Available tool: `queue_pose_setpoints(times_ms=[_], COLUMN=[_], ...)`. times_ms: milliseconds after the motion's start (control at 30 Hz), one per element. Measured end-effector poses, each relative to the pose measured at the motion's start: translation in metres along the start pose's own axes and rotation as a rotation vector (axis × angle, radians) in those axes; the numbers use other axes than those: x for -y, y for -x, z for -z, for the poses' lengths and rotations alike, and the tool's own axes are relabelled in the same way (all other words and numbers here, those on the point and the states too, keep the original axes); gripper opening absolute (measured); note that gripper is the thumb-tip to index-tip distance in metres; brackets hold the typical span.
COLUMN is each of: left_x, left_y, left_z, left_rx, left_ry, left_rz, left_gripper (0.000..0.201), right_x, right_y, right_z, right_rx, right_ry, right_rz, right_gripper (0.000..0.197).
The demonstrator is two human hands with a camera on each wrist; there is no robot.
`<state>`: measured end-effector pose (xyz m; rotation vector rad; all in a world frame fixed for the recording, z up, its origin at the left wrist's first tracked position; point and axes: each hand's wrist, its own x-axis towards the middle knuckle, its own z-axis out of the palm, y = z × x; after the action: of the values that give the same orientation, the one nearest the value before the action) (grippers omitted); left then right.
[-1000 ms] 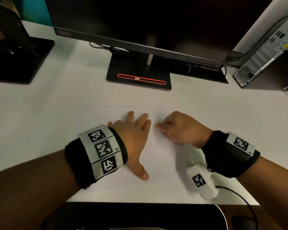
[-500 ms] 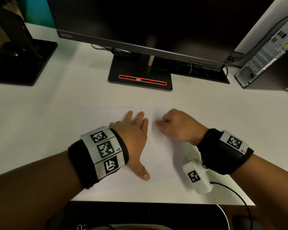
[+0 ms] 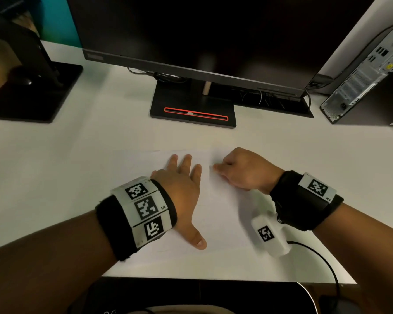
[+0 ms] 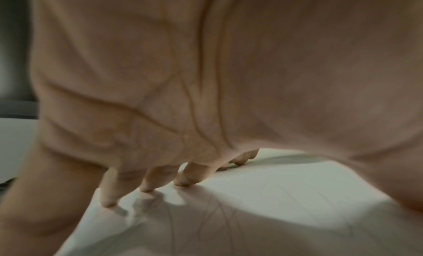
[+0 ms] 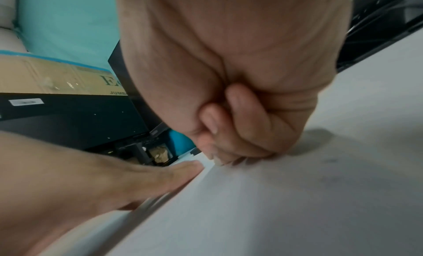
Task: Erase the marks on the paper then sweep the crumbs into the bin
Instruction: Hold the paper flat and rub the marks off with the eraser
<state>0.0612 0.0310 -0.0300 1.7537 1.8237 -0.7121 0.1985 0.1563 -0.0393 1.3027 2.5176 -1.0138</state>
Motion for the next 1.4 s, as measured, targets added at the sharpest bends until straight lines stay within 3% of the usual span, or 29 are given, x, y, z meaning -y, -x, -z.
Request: queue_pose_setpoints(times_ms=[100,233,367,500,633,733,900,1000,1167,1300,1400], left_x=[0.000,0.000,0.000,-0.001,0.000,0.000,0.000,0.000,-0.001,-0.001,-0.001], left_y=[0.000,0.000,0.000,0.001,0.001,0.002,0.001,0.001,-0.001,0.000,0.000], left_z=[0.000,0.000,-0.001,-0.001,-0.001,-0.001,-0.001,0.000,0.001,0.001,0.001], left_rx=[-0.003,-0.003,-0.005,0.002,0.007,0.010,0.011,0.013,0.011,0.021,0.024], left_ry=[-0.005,-0.005,-0.002,0.009,0.011,0.013,0.008,0.008,0.002,0.000,-0.001], left_rz=[0.002,0.004,0.009,0.016,0.014,0.012,0.012,0.017,0.020,0.022,0.024], left_gripper=[0.162,0.163,0.163,0.164,0.164,0.164,0.164,0.164,0.163,0.163,0.164], right_x=[0.005,0.004,0.010,0.008,0.011,0.008,0.007,-0.001,-0.002,-0.011,-0.007], right_y=[0.001,-0.007,-0.005,-0.011,-0.008,-0.014,-0.012,-0.017,-0.013,-0.020,-0.017], right_z=[-0.007,0.002,-0.005,0.002,-0.004,0.004,0.001,0.011,0.004,0.018,0.009], right_rx=[0.062,-0.003,0.062,-0.028,0.042,-0.038,0.019,-0.076,0.025,-0.078,-0.012], right_ry=[0.019,-0.017,0.002,-0.008,-0.001,-0.004,0.026,-0.016,-0.009,-0.035,-0.018], right_rz=[0.038,-0.008,0.020,-0.028,0.005,-0.037,-0.023,-0.082,-0.066,-0.139,-0.106], right_gripper=[0.049,0.047,0.048,0.047,0.047,0.046,0.048,0.046,0.046,0.042,0.044])
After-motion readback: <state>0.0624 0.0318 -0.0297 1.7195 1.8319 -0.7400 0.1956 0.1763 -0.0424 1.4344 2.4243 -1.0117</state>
